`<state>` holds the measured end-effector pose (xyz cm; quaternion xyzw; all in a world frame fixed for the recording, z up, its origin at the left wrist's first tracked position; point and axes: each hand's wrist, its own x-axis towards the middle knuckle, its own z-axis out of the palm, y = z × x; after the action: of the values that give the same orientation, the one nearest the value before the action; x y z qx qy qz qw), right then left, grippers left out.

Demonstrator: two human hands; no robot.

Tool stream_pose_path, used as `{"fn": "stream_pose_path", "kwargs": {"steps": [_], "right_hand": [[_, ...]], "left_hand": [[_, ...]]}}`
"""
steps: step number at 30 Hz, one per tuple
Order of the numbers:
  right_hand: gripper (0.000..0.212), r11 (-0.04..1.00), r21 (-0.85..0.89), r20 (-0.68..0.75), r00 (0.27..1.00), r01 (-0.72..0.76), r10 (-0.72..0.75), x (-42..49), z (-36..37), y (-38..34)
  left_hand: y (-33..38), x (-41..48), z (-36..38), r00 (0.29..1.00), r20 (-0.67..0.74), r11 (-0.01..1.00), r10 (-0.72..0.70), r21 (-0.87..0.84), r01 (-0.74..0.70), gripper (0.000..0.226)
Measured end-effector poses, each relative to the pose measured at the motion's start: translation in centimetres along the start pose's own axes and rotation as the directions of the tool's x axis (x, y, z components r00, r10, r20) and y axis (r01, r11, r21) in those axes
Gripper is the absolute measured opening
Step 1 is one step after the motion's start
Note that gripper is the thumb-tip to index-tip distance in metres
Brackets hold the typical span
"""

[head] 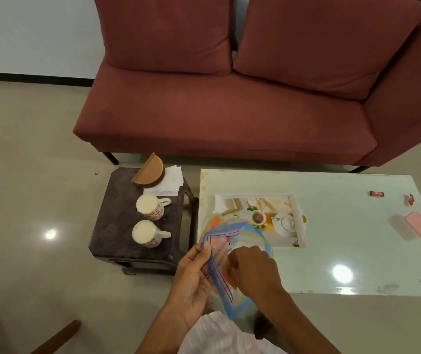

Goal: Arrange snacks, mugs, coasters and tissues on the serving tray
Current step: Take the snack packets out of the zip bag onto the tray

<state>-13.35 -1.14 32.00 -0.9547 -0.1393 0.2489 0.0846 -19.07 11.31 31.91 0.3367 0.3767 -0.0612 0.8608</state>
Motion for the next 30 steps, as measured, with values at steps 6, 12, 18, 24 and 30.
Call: {"fn": "stream_pose_path", "kwargs": {"steps": [6,12,18,24,30], "right_hand": [[0.029,0.913,0.407,-0.136,0.991,0.041,0.017,0.6,1.0,-0.5],[0.058,0.806,0.585,-0.329,0.934,0.085,0.141,-0.8,-0.2,-0.9],[0.07,0.878,0.477,-0.3,0.944,0.026,0.135,-1.7,-3.0,2.1],[0.012,0.737,0.673,-0.488,0.784,0.06,0.383,-1.2,-7.2,11.8],[0.028,0.562,0.826,-0.427,0.7,0.044,0.572,8.5,-6.5,24.9]], "left_hand": [[-0.1,0.0,-0.8,0.98,-0.026,0.938,0.197,0.297,-0.181,0.032],[-0.8,0.3,1.3,0.944,0.046,0.853,0.327,0.415,-0.316,0.019],[-3.4,2.0,4.4,0.92,-0.109,0.852,0.377,0.431,-0.298,0.028],[-6.7,4.8,6.9,0.946,-0.224,0.937,0.234,0.31,-0.159,0.019],[-11.2,7.3,8.0,0.948,-0.283,0.97,0.143,0.23,-0.077,0.028]]}}
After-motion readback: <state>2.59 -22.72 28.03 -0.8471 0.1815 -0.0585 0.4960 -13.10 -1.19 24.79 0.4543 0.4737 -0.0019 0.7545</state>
